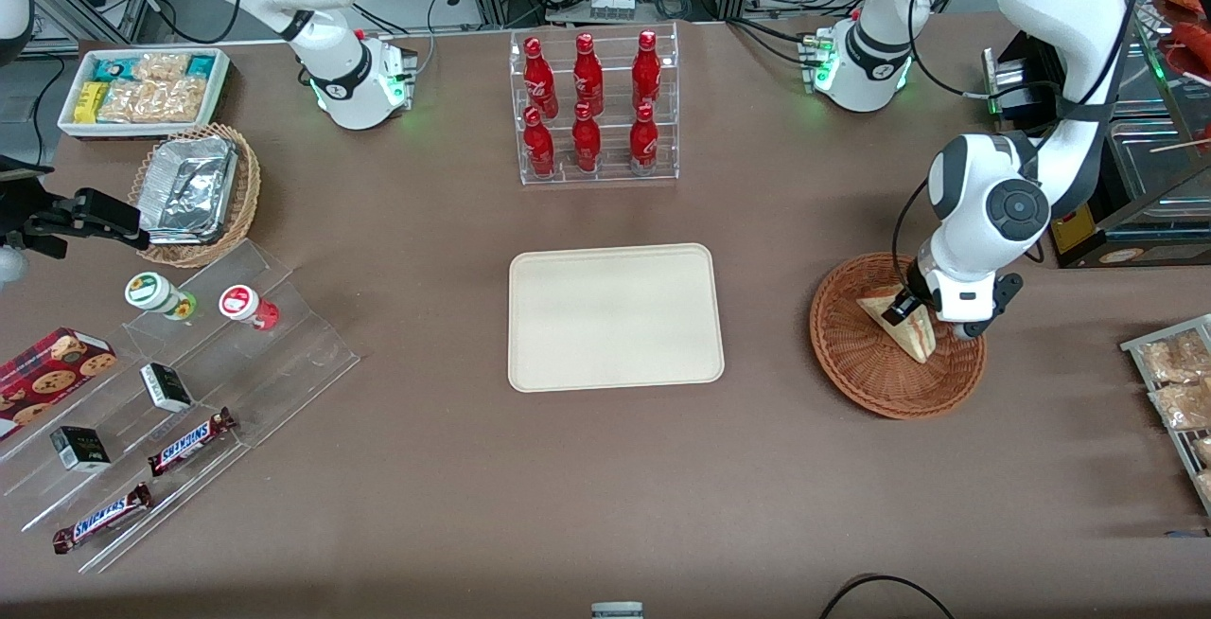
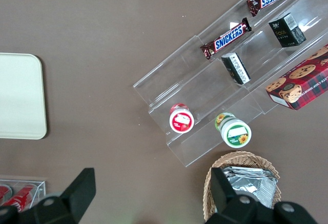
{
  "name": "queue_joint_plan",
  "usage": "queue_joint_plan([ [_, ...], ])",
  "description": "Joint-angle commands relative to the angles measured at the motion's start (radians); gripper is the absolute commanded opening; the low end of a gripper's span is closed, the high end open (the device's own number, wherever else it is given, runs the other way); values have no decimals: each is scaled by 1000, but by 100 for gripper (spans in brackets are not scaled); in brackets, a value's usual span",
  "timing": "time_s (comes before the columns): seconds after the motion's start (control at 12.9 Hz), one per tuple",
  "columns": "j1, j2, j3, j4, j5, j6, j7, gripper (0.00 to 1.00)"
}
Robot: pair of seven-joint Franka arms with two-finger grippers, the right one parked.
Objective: Place sandwich from basket to tray
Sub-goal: 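Lift the sandwich and carry it over the cream tray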
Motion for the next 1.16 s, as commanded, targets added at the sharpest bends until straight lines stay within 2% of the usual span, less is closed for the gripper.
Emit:
queue_joint_plan([
  [0.0,0,-42,-5,-2,9,-61,-12,0],
  [0.23,-9,-98,-13,44,12,-195,8,0],
  [0.39,-39,-95,-36,128,12,-308,41,0],
  [0.62,-128,-79,-38,255,12,-446,130,0],
  [1.08,-363,111,-38,545,4,-595,230,0],
])
